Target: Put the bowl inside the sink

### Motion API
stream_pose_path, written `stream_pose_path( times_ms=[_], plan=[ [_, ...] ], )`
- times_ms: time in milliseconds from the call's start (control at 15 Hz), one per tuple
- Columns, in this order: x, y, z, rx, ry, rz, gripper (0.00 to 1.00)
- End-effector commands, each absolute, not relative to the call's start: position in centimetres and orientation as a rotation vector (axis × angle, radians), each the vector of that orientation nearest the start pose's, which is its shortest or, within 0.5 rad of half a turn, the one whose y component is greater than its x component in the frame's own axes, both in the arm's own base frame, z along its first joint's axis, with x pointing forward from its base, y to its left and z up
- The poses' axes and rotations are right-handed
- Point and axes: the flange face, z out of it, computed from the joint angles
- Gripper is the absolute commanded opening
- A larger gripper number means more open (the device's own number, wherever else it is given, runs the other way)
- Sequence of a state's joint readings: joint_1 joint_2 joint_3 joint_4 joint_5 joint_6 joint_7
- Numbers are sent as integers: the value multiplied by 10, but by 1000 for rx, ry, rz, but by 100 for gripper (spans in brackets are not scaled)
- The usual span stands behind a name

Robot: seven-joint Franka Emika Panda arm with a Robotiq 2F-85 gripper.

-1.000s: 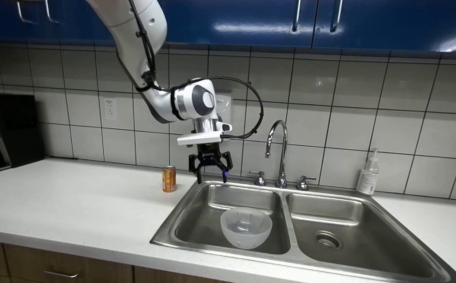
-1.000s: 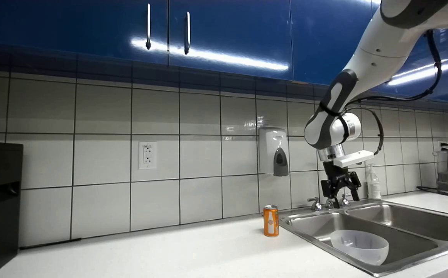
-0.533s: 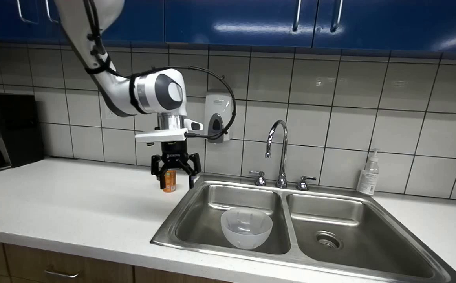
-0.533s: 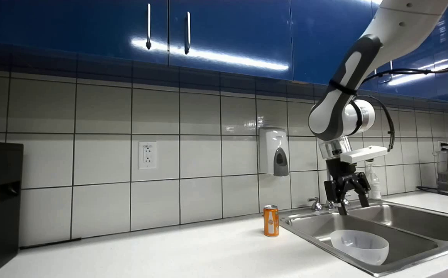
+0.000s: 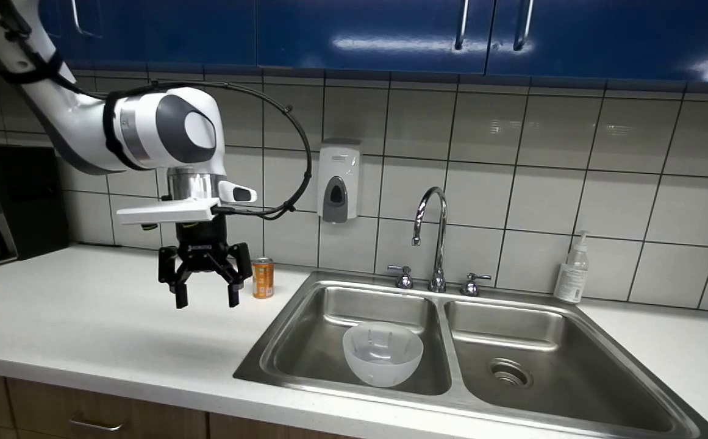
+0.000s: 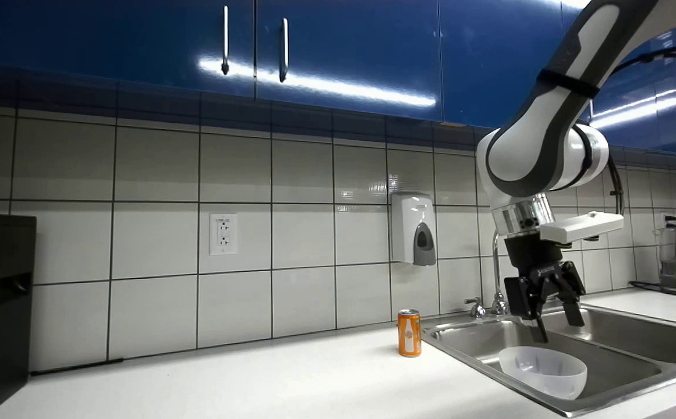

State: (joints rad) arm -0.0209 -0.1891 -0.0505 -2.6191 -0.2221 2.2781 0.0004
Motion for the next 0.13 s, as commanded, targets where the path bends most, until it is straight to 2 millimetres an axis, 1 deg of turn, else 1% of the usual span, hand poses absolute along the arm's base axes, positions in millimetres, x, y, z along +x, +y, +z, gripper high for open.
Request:
stream_pose_path(
  times_ms=[0, 67],
  plan=[
    [402, -33, 305, -3271, -144, 249, 100],
    [401, -33, 306, -3271, -143, 245, 100]
  ],
)
